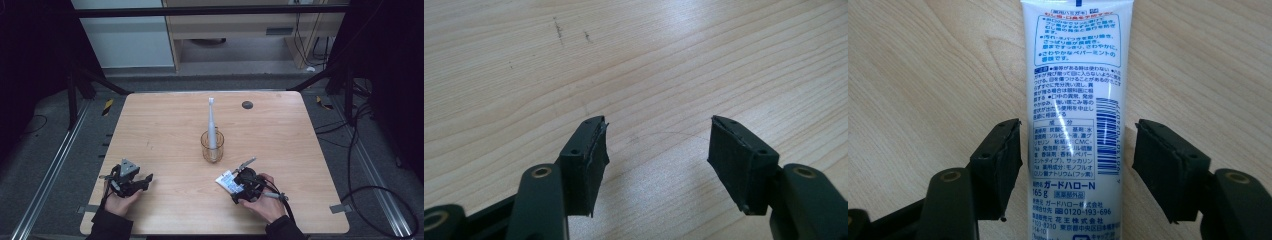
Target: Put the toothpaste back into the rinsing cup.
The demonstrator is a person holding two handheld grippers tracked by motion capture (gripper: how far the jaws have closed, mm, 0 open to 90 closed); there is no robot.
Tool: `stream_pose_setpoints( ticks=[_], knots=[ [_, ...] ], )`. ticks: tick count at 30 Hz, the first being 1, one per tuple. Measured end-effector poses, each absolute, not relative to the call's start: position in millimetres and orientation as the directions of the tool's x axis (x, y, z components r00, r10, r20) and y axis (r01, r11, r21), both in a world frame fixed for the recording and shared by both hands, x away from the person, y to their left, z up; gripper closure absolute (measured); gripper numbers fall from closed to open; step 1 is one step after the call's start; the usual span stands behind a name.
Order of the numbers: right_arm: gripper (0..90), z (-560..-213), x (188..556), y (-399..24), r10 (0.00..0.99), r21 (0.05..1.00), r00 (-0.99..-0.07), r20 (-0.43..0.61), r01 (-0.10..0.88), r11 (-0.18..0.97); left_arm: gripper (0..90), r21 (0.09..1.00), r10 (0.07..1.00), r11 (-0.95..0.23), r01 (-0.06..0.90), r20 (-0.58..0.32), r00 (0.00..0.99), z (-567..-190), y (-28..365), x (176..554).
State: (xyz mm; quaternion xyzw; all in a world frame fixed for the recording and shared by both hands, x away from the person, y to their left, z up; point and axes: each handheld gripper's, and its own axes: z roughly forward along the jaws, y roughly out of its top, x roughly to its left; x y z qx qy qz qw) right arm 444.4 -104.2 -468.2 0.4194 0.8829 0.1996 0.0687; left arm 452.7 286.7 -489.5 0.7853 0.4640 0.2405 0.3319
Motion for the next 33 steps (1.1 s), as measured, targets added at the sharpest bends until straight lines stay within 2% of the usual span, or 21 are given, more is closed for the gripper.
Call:
stream_pose_setpoints(
  ticks=[23,33],
  knots=[
    [47.2,-473.2,446.4,-99.1,0.763,0.366,-0.646,0.023,0.715,0.595,39.3,0.742,0.889,-0.346,0.574,0.064,0.454,-490.0,287.1,453.0],
    [63.4,-467.4,445.5,-102.2,0.774,0.379,-0.631,0.042,0.727,0.572,39.3,0.741,0.887,-0.350,0.574,0.065,0.457,-490.2,286.4,453.2]
  ],
)
